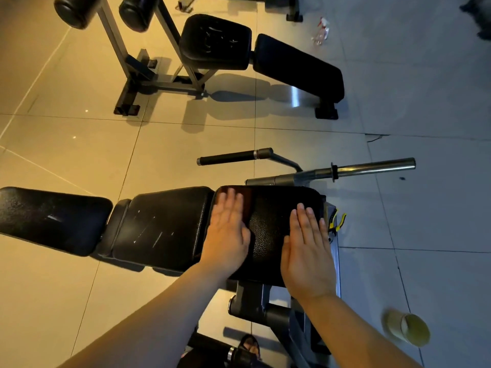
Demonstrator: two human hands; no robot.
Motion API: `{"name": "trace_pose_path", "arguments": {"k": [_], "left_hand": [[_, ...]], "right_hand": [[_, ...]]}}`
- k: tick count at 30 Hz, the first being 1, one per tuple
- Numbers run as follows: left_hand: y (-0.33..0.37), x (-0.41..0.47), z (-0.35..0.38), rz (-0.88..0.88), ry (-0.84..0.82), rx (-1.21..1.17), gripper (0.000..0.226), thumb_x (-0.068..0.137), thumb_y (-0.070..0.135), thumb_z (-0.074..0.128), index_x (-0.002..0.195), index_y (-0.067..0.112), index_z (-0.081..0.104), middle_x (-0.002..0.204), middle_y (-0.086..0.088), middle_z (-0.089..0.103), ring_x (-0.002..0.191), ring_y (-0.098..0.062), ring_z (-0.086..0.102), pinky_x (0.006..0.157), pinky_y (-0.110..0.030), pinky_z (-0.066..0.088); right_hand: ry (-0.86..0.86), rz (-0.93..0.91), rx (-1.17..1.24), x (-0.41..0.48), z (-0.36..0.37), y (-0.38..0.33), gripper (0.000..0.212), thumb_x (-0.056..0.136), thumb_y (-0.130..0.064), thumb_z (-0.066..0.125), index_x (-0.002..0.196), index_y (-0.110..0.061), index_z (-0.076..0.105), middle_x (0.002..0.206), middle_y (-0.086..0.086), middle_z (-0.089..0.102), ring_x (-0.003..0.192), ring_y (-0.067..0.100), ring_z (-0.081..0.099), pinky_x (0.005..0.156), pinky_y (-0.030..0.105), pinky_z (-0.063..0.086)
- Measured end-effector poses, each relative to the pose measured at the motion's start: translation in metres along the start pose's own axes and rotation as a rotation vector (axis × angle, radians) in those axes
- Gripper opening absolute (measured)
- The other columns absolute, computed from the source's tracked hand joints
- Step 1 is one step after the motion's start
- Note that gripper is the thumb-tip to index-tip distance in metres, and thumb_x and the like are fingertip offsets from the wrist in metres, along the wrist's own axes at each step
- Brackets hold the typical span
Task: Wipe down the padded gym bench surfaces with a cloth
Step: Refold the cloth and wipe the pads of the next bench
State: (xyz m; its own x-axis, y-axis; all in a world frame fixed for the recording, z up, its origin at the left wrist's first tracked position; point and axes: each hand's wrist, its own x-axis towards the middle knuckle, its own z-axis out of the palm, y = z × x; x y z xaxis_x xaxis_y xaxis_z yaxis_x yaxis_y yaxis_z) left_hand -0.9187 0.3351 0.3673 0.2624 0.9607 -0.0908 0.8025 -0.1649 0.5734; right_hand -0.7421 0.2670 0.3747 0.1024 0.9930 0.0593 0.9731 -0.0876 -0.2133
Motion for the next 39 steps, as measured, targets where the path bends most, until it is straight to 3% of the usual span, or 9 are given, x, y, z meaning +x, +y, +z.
{"name": "trace_pose_path", "arguments": {"k": [2, 7, 13, 19, 23, 25, 31, 36, 39], "left_hand": [[0.018, 0.004, 0.006, -0.087, 0.023, -0.073, 0.067, 0.101, 0.02, 0.038, 0.159, 0.019, 0.004, 0.166, 0.003, -0.005, 0.15, -0.009, -0.017, 0.125, -0.04, -0.002], [0.026, -0.026, 0.005, 0.311, -0.107, 0.025, 0.062, 0.103, 0.026, 0.034, 0.158, 0.024, 0.005, 0.166, 0.008, -0.002, 0.15, -0.002, -0.014, 0.124, -0.033, -0.002], [0.021, 0.023, 0.013, -0.171, 0.077, -0.059, 0.063, 0.106, 0.033, 0.027, 0.158, 0.011, -0.001, 0.166, -0.005, -0.009, 0.151, -0.016, -0.017, 0.125, -0.04, -0.005], [0.023, -0.006, 0.006, 0.3, -0.084, -0.002, 0.058, 0.106, 0.036, 0.027, 0.159, 0.022, 0.008, 0.166, 0.007, -0.002, 0.15, -0.001, -0.014, 0.124, -0.031, -0.003], [0.015, 0.022, 0.005, -0.086, 0.027, -0.003, 0.064, 0.106, 0.035, 0.029, 0.158, 0.011, -0.001, 0.166, -0.005, -0.01, 0.151, -0.015, -0.017, 0.124, -0.037, -0.006], [0.04, 0.026, 0.013, -0.146, 0.045, -0.016, 0.063, 0.106, 0.034, 0.027, 0.158, 0.008, 0.002, 0.166, -0.009, -0.008, 0.152, -0.019, -0.015, 0.124, -0.038, -0.008], [0.043, 0.007, 0.014, 0.29, -0.084, -0.051, 0.054, 0.107, 0.037, 0.025, 0.158, 0.021, 0.013, 0.166, 0.007, 0.003, 0.15, -0.001, -0.011, 0.125, -0.034, -0.001], [0.043, 0.036, 0.016, -0.003, -0.001, 0.029, 0.061, 0.106, 0.036, 0.026, 0.158, 0.013, 0.003, 0.166, -0.004, -0.006, 0.152, -0.014, -0.013, 0.124, -0.036, -0.007], [0.066, 0.021, 0.021, 0.208, -0.063, -0.022, 0.061, 0.105, 0.036, 0.028, 0.159, 0.017, 0.006, 0.165, 0.004, -0.006, 0.151, -0.007, -0.014, 0.124, -0.032, -0.008]], "right_hand": [[0.003, -0.003, -0.002, 0.0, 0.0, 0.0, 0.055, 0.106, -0.03, 0.023, 0.157, -0.01, 0.023, 0.166, 0.009, 0.017, 0.155, 0.018, 0.004, 0.126, 0.042, 0.006], [-0.002, -0.018, -0.012, -0.001, -0.002, 0.0, 0.058, 0.104, -0.033, 0.017, 0.157, -0.008, 0.023, 0.166, 0.011, 0.017, 0.155, 0.021, 0.007, 0.124, 0.043, 0.009], [0.015, -0.009, 0.007, 0.0, 0.002, 0.001, 0.056, 0.105, -0.029, 0.024, 0.157, -0.009, 0.022, 0.166, 0.008, 0.017, 0.155, 0.018, 0.004, 0.126, 0.042, 0.006], [0.029, -0.019, 0.002, -0.001, 0.003, 0.001, 0.056, 0.105, -0.03, 0.023, 0.157, -0.008, 0.021, 0.166, 0.01, 0.015, 0.155, 0.018, 0.003, 0.125, 0.041, 0.006], [0.05, 0.013, 0.038, -0.002, 0.004, 0.0, 0.055, 0.106, -0.03, 0.024, 0.157, -0.01, 0.021, 0.166, 0.009, 0.017, 0.155, 0.016, 0.002, 0.126, 0.039, 0.004], [0.051, 0.021, 0.048, -0.003, 0.005, -0.001, 0.056, 0.105, -0.03, 0.022, 0.157, -0.008, 0.019, 0.166, 0.01, 0.016, 0.155, 0.017, 0.002, 0.125, 0.04, 0.005], [0.058, 0.02, 0.077, -0.004, 0.005, -0.001, 0.06, 0.102, -0.03, 0.024, 0.156, -0.004, 0.021, 0.166, 0.013, 0.016, 0.155, 0.021, 0.005, 0.125, 0.041, 0.005], [0.056, 0.084, 0.164, -0.003, 0.003, -0.001, 0.059, 0.104, -0.033, 0.017, 0.158, -0.01, 0.018, 0.168, 0.005, 0.011, 0.155, 0.012, -0.005, 0.126, 0.038, 0.004], [0.064, 0.127, 0.25, -0.003, 0.001, 0.0, 0.063, 0.102, -0.038, 0.015, 0.159, -0.011, 0.018, 0.167, 0.0, 0.007, 0.154, 0.007, -0.008, 0.126, 0.034, 0.004]]}}
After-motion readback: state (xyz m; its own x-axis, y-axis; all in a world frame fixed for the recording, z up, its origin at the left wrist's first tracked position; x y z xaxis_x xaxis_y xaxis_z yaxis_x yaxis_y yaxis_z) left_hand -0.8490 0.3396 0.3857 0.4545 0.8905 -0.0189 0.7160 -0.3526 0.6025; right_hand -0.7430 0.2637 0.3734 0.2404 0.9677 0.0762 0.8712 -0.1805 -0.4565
